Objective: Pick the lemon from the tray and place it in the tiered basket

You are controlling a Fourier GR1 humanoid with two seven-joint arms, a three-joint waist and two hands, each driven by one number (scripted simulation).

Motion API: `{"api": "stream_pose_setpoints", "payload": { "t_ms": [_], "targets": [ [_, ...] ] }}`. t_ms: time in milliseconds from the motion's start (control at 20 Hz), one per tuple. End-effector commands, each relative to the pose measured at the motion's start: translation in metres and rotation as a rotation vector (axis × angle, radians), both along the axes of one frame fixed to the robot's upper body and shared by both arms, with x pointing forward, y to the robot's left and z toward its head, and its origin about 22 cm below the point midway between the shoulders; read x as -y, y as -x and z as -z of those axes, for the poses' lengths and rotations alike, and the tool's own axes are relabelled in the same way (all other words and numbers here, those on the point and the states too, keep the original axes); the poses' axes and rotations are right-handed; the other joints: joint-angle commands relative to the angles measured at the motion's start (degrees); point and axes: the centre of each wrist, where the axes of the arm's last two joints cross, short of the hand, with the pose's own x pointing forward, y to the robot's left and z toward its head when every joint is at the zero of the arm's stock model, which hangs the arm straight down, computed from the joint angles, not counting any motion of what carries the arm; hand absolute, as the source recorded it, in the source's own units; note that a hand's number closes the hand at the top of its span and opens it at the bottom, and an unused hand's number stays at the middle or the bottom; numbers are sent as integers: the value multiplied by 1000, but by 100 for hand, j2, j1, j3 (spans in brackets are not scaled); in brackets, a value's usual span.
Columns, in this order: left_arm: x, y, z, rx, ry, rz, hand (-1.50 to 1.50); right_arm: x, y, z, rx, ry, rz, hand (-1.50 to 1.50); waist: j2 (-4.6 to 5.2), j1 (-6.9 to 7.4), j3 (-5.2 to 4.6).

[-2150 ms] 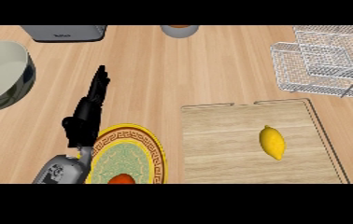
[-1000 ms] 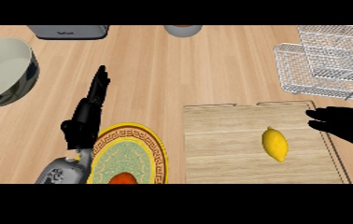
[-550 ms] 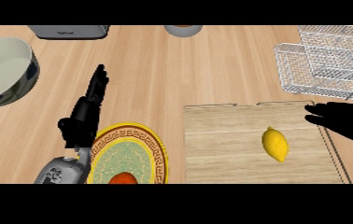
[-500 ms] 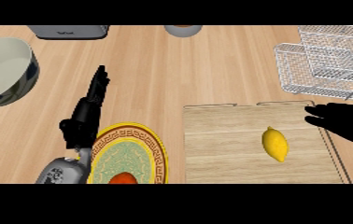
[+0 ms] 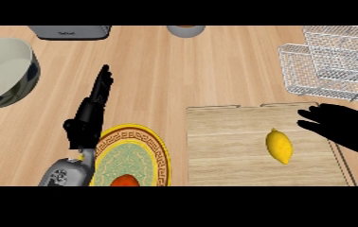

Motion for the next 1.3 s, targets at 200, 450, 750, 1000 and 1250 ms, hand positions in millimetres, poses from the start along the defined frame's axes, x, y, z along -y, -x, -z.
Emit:
{"api": "stream_pose_setpoints", "payload": {
  "t_ms": [200, 450, 750, 1000, 1250],
  "targets": [
    [3, -7, -7, -7, 6, -14, 0, 17, -11, 31, 52, 17, -8, -150, 0, -15, -3],
    [-13, -8, 1, 4, -7, -29, 0, 6, -15, 36, 46, 12, 63, -150, 0, -7, -6],
    [8, -9, 1, 0, -4, -13, 0, 22, -25, 65, -34, 18, 53, -150, 3, -11, -4],
    [13, 8, 8, 7, 0, -1, 0, 21, -27, 62, -37, -12, 30, -150, -4, -3, -5],
    [5, 6, 7, 1, -5, -3, 0, 11, -34, 72, -44, -8, 9, -150, -2, -4, -6]
  ]
}}
